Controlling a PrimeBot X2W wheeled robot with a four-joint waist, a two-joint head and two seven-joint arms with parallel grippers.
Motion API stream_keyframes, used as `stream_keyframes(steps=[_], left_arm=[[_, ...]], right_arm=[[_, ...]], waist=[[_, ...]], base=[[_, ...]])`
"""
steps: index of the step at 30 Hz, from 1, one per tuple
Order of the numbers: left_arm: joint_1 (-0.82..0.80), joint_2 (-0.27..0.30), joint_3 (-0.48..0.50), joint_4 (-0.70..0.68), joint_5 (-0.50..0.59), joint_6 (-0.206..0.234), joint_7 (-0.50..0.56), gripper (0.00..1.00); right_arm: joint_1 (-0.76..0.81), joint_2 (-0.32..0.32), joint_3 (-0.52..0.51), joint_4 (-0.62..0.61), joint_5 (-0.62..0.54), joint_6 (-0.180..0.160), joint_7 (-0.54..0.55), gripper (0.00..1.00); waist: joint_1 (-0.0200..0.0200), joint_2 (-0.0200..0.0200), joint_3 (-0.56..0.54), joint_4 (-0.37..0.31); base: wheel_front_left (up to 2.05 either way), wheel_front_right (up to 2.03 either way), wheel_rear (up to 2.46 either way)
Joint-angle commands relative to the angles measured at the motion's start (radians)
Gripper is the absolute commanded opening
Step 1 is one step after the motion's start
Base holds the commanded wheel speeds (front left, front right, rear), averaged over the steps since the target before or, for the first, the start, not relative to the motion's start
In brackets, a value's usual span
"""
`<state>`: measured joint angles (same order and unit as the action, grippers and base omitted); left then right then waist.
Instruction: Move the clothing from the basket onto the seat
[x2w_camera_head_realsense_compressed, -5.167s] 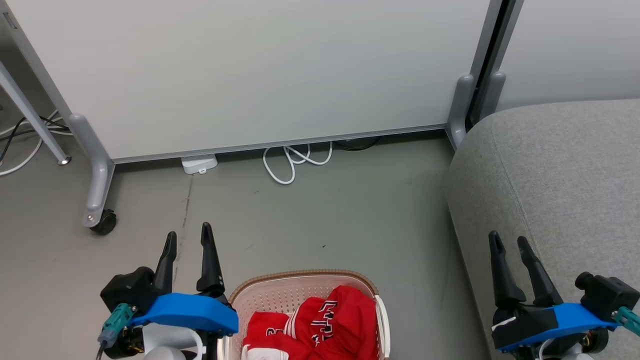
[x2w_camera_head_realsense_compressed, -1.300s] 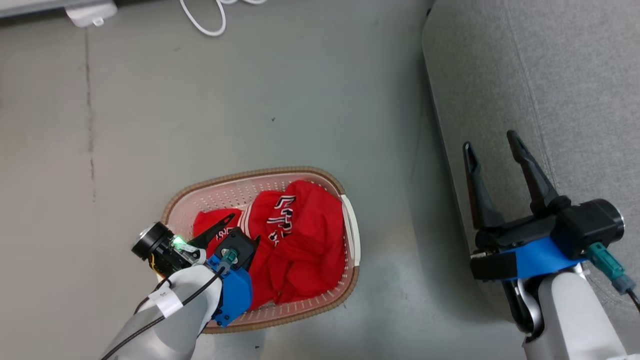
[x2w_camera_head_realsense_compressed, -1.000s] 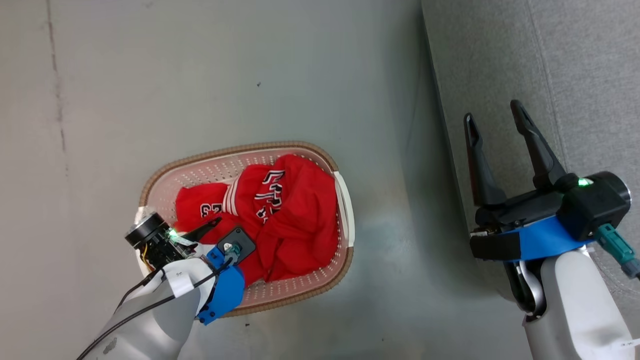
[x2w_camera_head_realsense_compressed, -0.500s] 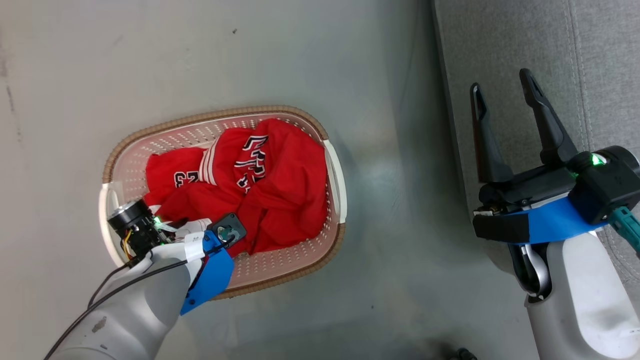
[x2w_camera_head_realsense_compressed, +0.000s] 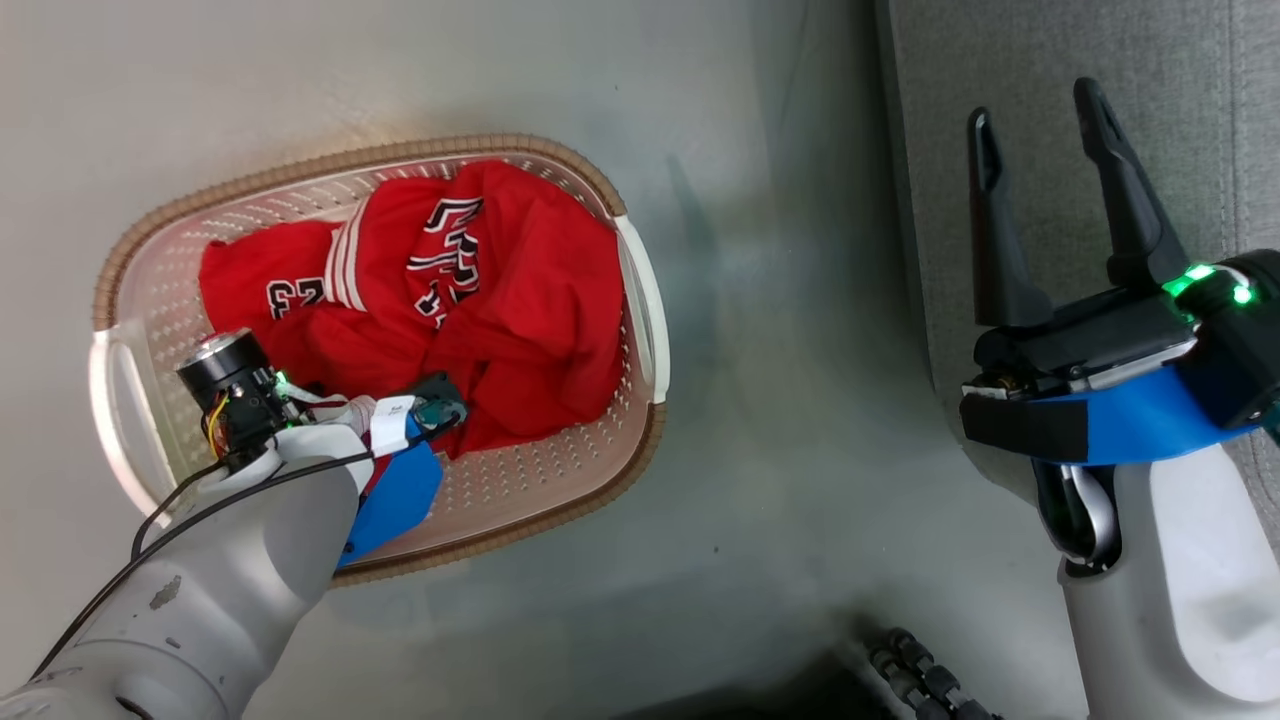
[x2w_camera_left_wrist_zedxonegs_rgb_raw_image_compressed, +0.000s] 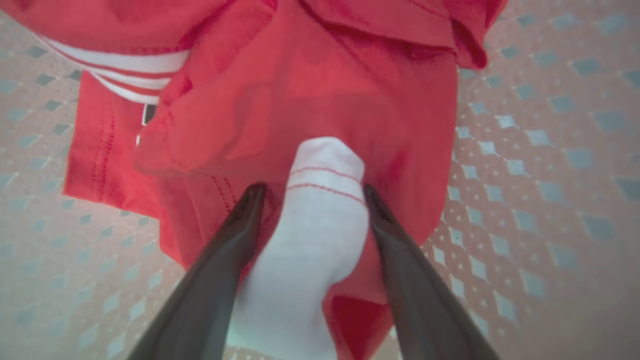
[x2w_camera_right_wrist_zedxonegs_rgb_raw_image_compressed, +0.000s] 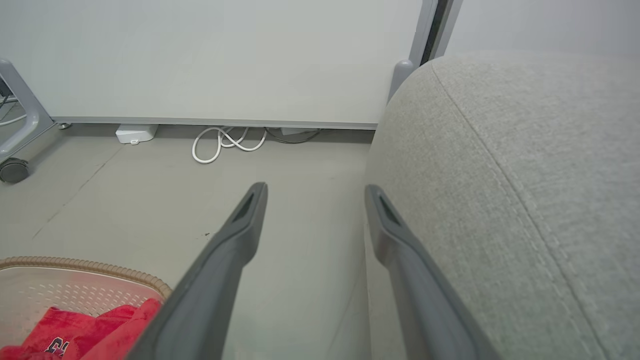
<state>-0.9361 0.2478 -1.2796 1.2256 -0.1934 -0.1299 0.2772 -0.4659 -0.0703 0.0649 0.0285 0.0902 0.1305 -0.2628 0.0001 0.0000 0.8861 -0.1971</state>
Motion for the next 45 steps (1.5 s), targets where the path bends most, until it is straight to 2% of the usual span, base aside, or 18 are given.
stream_keyframes(steps=[1,6,8,9,18,29,38,45], left_arm=[[-0.017,0.002,-0.003,-0.002,-0.007,0.001,0.028,1.00],[-0.018,0.018,-0.004,-0.029,-0.037,0.001,0.051,1.00],[-0.009,0.028,-0.004,-0.044,-0.030,0.001,0.052,0.31],[-0.003,0.033,-0.004,-0.051,-0.026,0.001,0.051,0.00],[0.019,0.059,-0.004,-0.108,0.013,0.001,0.014,0.00],[0.045,-0.008,-0.004,-0.125,0.034,0.001,-0.144,0.00],[0.087,-0.046,-0.004,-0.101,-0.039,0.001,-0.279,0.00],[0.112,-0.060,0.020,-0.068,-0.174,0.001,-0.400,0.00]], right_arm=[[-0.020,0.005,-0.006,-0.010,0.002,0.000,-0.003,1.00],[-0.030,0.010,-0.006,-0.010,-0.001,0.000,-0.003,1.00],[-0.036,0.011,0.000,-0.007,0.001,0.000,-0.003,1.00],[-0.041,0.012,0.002,-0.006,0.004,0.000,-0.003,1.00],[-0.038,0.016,0.005,0.008,0.005,0.000,-0.003,1.00],[-0.002,0.001,0.008,0.035,-0.011,0.000,-0.003,1.00],[0.051,-0.002,0.023,0.059,-0.017,0.000,-0.003,1.00],[0.115,-0.001,0.026,0.082,-0.023,0.000,-0.003,1.00]], waist=[[-0.0001,0.0000,0.029,-0.008],[-0.0001,0.0000,0.046,-0.003],[-0.0001,0.0000,0.048,-0.004],[-0.0001,0.0000,0.048,-0.006],[-0.0001,0.0000,0.015,-0.005],[-0.0001,0.0000,-0.118,0.039],[-0.0001,0.0000,-0.268,0.083],[-0.0001,0.0000,-0.399,0.116]], base=[[0.00,0.00,0.00],[0.00,0.00,0.00],[0.00,0.00,0.00],[0.00,0.00,0.00],[0.00,0.00,0.00],[0.00,0.00,0.00],[0.00,0.00,0.00],[0.00,0.00,0.00]])
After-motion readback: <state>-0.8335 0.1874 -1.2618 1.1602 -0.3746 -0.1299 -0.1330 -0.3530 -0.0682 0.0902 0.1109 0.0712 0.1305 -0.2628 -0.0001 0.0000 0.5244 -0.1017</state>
